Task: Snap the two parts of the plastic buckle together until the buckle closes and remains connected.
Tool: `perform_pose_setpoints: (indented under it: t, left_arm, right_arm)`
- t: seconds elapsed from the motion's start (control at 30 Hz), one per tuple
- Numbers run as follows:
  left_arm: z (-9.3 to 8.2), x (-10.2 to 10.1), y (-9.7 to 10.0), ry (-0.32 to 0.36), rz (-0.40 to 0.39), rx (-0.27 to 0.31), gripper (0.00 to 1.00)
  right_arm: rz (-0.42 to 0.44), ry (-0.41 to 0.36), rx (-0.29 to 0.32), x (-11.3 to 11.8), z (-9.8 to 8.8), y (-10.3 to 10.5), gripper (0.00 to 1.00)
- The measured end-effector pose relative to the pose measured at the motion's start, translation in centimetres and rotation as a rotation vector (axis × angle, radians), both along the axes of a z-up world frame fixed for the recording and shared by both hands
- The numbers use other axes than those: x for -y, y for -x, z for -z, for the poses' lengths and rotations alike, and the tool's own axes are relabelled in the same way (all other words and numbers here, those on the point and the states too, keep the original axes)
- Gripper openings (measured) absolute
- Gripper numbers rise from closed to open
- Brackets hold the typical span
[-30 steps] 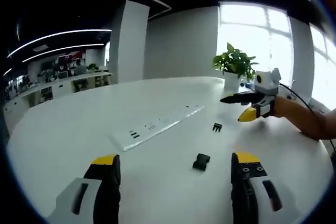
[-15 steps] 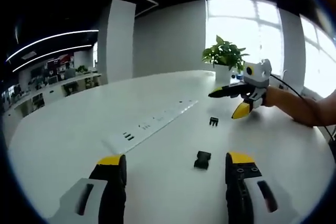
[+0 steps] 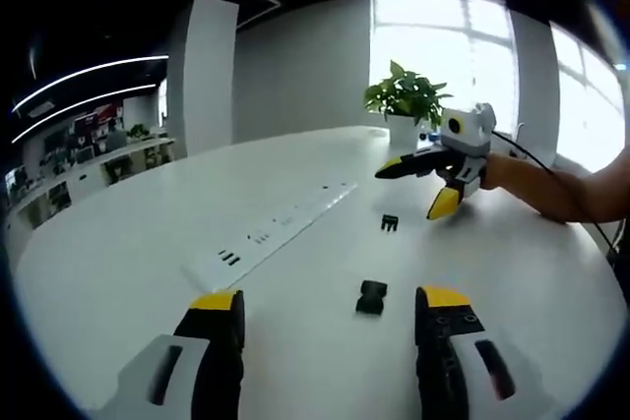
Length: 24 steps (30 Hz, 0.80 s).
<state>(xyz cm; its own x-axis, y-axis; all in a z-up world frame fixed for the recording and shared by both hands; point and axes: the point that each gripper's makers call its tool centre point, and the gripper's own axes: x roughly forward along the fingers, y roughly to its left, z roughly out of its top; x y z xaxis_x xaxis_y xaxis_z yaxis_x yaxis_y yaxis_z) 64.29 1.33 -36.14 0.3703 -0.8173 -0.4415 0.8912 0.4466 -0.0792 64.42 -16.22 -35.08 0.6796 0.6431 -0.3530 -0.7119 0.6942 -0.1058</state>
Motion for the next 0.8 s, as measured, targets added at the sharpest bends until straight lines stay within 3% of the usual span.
perform_pose_setpoints:
  t: [0.4, 0.8]
  left_arm:
    - [0.7, 0.6, 0.3, -0.021, 0.045, -0.009, 0.69]
    - [-0.1, 0.5, -0.3, -0.008, 0.102, -0.020, 0.70]
  right_arm:
    - [-0.065, 0.001, -0.002, -0.4, 0.0, 0.1, 0.68]
    - [-0.143, 0.019, 0.011, -2.3, 0.0, -0.8, 0.66]
